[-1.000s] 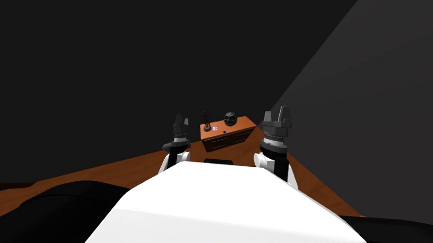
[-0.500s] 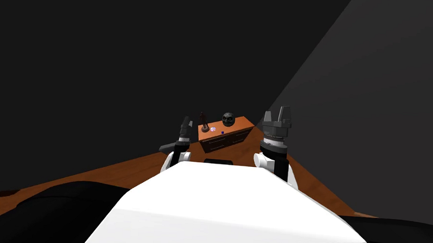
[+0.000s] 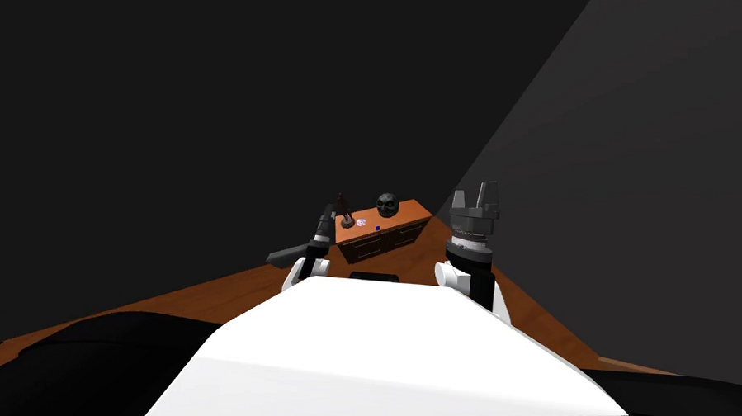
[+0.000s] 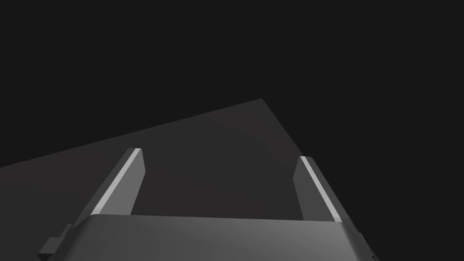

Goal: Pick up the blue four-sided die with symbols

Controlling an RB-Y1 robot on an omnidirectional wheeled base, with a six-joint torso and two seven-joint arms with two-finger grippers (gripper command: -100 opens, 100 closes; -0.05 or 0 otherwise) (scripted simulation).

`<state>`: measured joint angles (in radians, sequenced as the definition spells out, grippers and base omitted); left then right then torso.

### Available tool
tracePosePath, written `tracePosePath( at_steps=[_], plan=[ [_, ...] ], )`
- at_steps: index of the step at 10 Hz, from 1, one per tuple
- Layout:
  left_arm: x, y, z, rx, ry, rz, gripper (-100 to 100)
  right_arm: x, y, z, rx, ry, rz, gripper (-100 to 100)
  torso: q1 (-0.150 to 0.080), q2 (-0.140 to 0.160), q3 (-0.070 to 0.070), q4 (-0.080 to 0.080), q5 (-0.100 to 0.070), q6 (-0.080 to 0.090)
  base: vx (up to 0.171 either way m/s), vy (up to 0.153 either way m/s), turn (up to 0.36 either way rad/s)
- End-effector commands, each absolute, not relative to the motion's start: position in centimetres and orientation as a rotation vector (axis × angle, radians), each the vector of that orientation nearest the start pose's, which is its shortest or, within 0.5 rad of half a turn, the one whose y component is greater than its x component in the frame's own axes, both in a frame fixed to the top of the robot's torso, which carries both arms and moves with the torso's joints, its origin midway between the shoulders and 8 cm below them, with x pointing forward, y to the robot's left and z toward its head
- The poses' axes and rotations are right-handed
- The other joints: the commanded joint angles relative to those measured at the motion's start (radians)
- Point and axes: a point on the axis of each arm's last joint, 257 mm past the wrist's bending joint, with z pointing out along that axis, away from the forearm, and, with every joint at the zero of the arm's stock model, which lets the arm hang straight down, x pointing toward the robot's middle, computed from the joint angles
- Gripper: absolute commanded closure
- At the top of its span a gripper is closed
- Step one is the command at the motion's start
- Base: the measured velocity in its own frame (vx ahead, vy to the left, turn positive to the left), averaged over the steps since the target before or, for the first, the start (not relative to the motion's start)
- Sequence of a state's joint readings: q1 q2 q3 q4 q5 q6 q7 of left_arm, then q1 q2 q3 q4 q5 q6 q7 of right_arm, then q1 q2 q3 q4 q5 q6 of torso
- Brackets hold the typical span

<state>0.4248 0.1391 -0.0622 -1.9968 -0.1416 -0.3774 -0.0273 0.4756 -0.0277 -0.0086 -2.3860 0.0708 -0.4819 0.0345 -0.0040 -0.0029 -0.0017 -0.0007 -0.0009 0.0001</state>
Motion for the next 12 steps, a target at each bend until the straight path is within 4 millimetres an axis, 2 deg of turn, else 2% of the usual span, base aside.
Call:
tracePosePath(
  at_steps=[1,4,5,8,9,10,11,12],
  plan=[
    [42.1,24.0,-13.8,-0.715,1.127,-1.129,-100,32.6,-26.2,7.4,0.493,0.603,1.247,0,0.000,0.000,0.000,0.000,0.000,0.000,0.060,-0.077,-0.069],
    [43.3,23.5,-17.1,-0.730,1.208,-1.091,-100,32.6,-26.2,7.4,0.493,0.603,1.247,0,-0.002,-0.002,-0.001,0.000,-0.001,0.000,0.061,-0.076,-0.051],
    [43.8,23.2,-18.8,-0.736,1.250,-1.070,-100,32.6,-26.2,7.4,0.493,0.603,1.247,0,-0.001,0.000,0.000,0.000,0.000,0.000,0.030,-0.053,-0.052],
    [44.8,22.6,-22.0,-0.742,1.332,-1.028,-100,32.6,-26.2,7.4,0.493,0.603,1.247,0,0.001,0.001,0.000,0.000,0.000,0.000,0.041,-0.051,-0.048],
    [44.8,22.6,-22.5,-0.748,1.340,-1.024,-100,32.6,-26.2,7.4,0.493,0.603,1.247,0,0.000,0.000,0.000,0.000,0.000,0.000,0.034,-0.043,-0.023],
    [45.2,22.3,-24.1,-0.748,1.381,-1.001,-100,32.6,-26.2,7.4,0.492,0.603,1.247,0,0.001,0.001,0.000,0.000,0.000,0.000,0.036,-0.052,-0.062],
    [45.2,22.4,-24.4,-0.752,1.387,-0.998,-100,32.6,-26.2,7.4,0.493,0.603,1.247,0,0.001,0.001,0.000,0.000,0.000,0.000,0.030,-0.046,-0.021],
    [45.5,22.1,-26.2,-0.754,1.433,-0.973,-100,32.6,-26.2,7.4,0.493,0.603,1.247,0,0.001,0.001,0.001,0.000,0.000,0.000,0.041,-0.045,-0.045]
  ],
)
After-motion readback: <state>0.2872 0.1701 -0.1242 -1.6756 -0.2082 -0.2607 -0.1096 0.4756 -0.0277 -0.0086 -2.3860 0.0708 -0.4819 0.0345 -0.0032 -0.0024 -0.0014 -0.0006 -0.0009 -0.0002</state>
